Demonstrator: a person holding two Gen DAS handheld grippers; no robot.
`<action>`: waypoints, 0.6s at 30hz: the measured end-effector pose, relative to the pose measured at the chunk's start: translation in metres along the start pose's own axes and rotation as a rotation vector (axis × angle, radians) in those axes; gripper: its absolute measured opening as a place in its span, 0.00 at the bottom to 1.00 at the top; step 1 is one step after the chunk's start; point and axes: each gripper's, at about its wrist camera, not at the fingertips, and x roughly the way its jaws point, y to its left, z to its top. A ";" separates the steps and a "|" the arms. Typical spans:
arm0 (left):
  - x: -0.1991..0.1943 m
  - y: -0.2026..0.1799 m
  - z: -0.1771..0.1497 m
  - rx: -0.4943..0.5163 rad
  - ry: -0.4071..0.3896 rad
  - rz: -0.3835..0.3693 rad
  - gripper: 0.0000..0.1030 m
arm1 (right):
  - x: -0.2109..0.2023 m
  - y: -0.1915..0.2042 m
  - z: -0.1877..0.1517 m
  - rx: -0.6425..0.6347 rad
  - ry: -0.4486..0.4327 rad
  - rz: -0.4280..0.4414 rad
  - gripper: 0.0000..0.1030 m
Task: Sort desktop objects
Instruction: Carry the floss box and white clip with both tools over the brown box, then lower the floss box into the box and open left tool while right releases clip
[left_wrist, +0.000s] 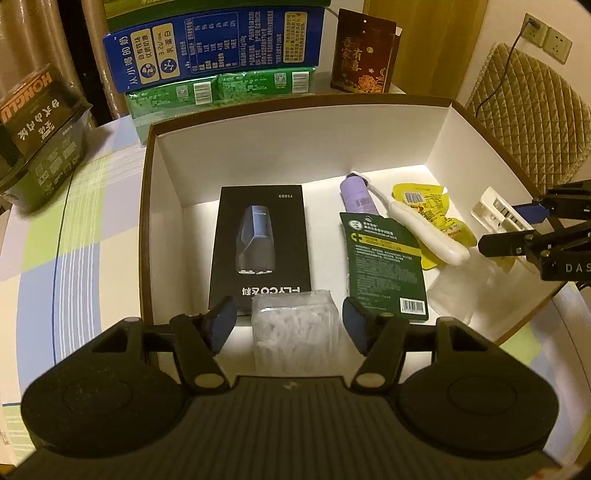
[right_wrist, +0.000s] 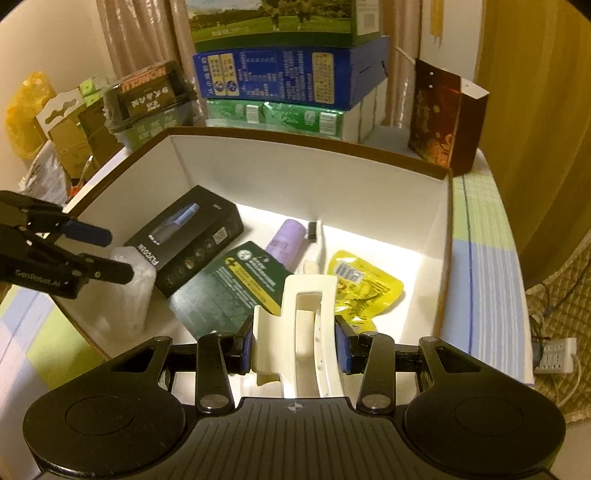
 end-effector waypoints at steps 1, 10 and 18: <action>0.001 0.000 0.001 0.001 0.000 -0.001 0.57 | 0.001 0.002 0.000 -0.006 0.002 0.003 0.38; 0.003 -0.001 0.004 0.008 0.004 -0.006 0.59 | 0.016 0.023 0.006 -0.046 0.024 0.050 0.38; 0.005 -0.002 0.005 0.012 0.005 -0.006 0.61 | 0.026 0.031 0.008 -0.047 0.012 0.066 0.39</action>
